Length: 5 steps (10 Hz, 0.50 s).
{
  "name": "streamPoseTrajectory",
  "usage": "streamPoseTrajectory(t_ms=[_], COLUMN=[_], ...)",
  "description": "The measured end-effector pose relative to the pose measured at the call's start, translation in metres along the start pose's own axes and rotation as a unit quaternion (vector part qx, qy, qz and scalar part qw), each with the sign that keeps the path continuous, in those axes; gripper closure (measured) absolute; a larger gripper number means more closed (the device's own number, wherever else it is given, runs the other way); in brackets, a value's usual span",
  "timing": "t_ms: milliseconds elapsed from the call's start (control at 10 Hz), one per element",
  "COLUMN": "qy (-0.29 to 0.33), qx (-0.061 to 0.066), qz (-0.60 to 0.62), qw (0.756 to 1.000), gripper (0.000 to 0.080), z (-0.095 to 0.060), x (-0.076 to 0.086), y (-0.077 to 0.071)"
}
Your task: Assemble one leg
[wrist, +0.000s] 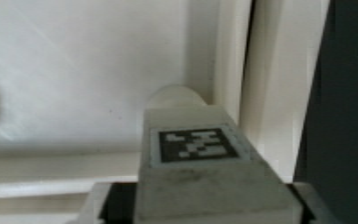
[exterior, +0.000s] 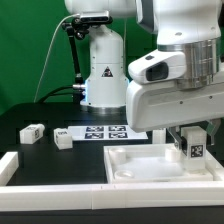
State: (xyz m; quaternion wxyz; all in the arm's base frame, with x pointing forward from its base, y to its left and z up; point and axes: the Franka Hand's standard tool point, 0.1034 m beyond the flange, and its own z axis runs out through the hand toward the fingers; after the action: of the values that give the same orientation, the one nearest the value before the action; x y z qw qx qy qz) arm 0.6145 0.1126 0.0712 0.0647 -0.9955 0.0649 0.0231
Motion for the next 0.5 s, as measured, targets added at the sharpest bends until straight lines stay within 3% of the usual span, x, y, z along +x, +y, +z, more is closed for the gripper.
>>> streamPoseTrajectory(t_ms=[300, 500], qy=[0.01, 0.013], qx=[-0.004, -0.005], qz=[0.22, 0.359], qw=[0.975, 0.933], gripper=[0.0506, 0.0506], z=[0.0017, 0.0022], x=[-0.0059, -0.0069], y=[-0.0072, -0.0098])
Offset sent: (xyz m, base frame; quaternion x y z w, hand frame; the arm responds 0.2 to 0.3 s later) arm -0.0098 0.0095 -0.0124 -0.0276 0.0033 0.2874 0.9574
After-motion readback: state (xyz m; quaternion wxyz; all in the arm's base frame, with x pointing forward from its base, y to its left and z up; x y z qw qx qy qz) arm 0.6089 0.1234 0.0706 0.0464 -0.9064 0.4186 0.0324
